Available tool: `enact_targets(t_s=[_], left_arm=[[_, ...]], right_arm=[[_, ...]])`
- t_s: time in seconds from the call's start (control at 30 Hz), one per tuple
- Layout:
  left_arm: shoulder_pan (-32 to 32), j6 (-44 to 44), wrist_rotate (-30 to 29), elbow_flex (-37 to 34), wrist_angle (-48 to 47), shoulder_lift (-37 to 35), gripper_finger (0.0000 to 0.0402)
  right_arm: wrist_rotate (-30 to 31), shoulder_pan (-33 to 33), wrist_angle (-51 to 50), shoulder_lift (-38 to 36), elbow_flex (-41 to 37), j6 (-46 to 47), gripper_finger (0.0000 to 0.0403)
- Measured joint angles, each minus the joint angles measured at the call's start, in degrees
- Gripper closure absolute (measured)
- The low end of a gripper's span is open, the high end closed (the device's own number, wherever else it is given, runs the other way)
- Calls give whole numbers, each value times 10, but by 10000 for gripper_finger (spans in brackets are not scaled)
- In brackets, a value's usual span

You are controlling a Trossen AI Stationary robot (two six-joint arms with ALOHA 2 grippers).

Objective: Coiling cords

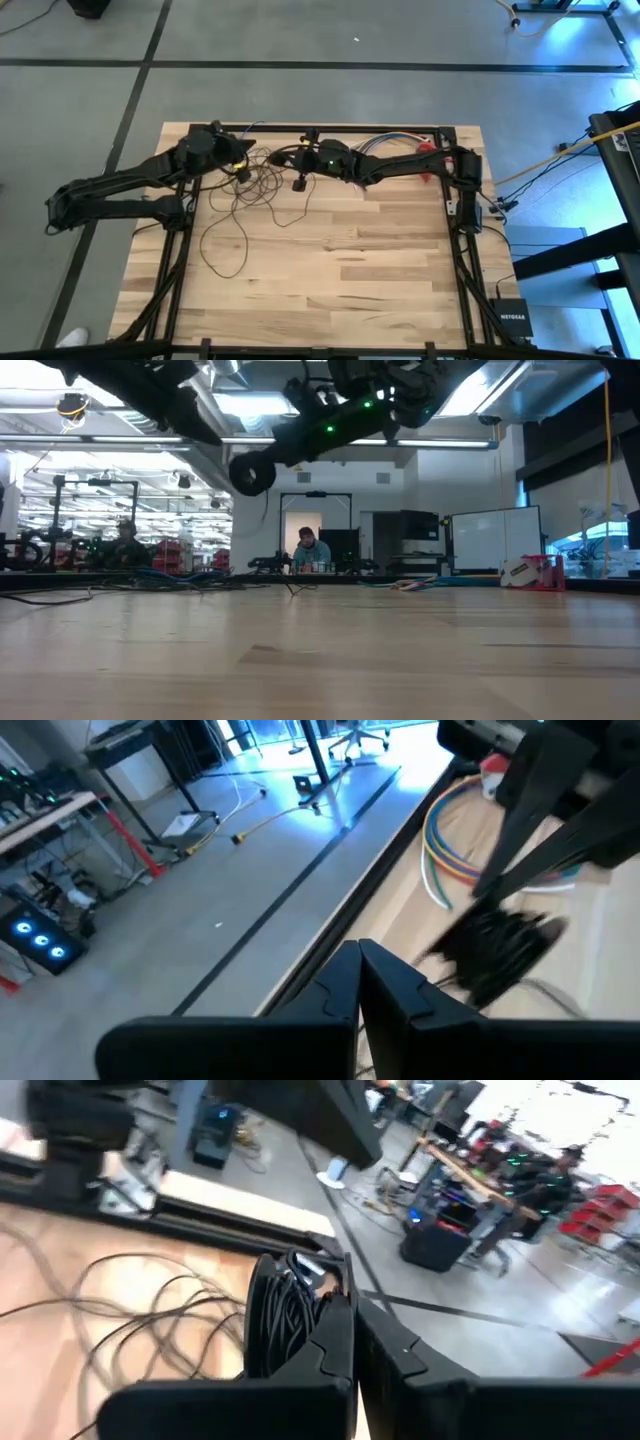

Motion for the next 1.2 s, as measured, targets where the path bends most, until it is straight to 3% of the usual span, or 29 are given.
enact_targets(t_s=[0.27,0.57,0.73,0.97,1.2], left_arm=[[0,-19,8,-8,-18,25,401],[0,15,139,-108,112,24,400],[0,5,202,-132,123,32,400],[-9,-1,207,-171,144,81,400],[-61,-26,209,-176,135,139,400]], right_arm=[[28,-7,-47,36,32,-6,397],[23,-3,-165,33,33,36,397],[24,13,-253,18,32,57,397],[50,46,-378,-22,33,92,397],[59,94,-527,-80,33,160,397]])
